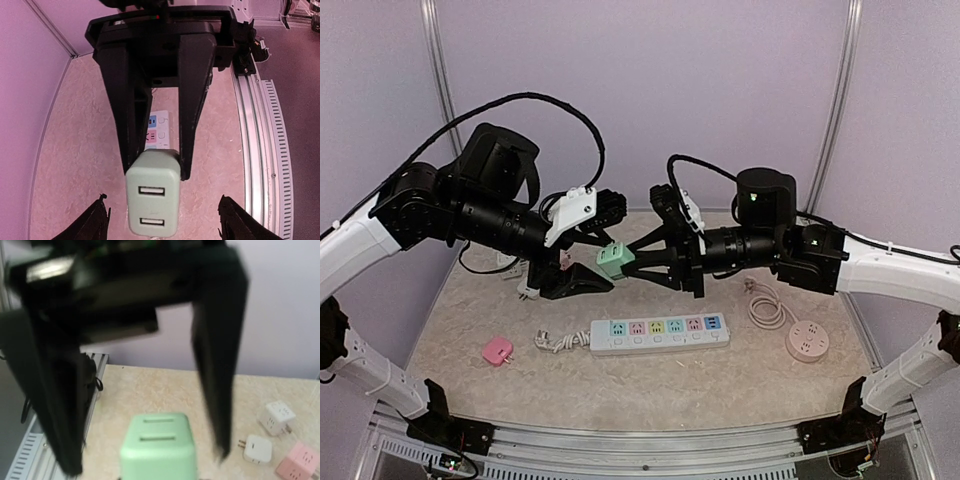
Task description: Insert the plug
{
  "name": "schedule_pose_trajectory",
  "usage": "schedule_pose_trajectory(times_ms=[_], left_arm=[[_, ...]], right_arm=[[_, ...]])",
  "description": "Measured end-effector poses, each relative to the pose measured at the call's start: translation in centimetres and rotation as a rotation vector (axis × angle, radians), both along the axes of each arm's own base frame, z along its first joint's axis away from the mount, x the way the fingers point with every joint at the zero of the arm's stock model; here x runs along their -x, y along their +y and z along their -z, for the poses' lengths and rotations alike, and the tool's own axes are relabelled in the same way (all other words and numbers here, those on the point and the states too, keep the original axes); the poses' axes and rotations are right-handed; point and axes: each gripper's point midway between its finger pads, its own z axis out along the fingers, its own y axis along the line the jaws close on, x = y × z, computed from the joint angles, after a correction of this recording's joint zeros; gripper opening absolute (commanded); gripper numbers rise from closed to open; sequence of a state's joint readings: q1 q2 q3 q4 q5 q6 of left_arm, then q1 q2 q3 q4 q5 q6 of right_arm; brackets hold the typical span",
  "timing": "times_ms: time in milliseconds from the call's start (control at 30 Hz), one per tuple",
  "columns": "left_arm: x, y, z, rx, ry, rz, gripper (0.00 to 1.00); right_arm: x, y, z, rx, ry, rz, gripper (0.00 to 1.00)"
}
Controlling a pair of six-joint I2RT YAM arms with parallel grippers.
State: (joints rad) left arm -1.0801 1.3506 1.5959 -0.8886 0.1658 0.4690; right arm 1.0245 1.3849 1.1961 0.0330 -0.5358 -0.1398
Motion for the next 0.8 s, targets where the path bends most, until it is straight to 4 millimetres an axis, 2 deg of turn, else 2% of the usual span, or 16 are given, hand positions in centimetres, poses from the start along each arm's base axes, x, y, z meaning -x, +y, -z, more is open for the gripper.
schedule_pose_trajectory(times_ms=[100, 200, 567, 733, 800], left_arm=[[-0.5, 0.6, -0.7, 0.034, 0.021, 0.005, 0.75], [-0.7, 1.0, -1.6, 0.066, 0.028, 0.009, 0.71], [1.7, -0.8, -5.2, 0.181, 0.025, 0.094, 0.41], [2.3, -1.4, -5.6, 0.197, 0.026, 0.106, 0.4], [2.2, -1.6, -5.4, 0.195, 0.028, 0.103, 0.34]], right_arm=[[0.5, -0.6, 0.5, -0.019, 0.016, -0.003, 0.0], [1.2, -1.2, 0.1, -0.072, 0.014, -0.024, 0.0], [2.2, -2.0, -3.3, -0.257, -0.037, -0.061, 0.0], [2.3, -2.1, -3.9, -0.282, -0.046, -0.062, 0.0], [2.3, -2.1, -4.0, -0.285, -0.047, -0.062, 0.0]])
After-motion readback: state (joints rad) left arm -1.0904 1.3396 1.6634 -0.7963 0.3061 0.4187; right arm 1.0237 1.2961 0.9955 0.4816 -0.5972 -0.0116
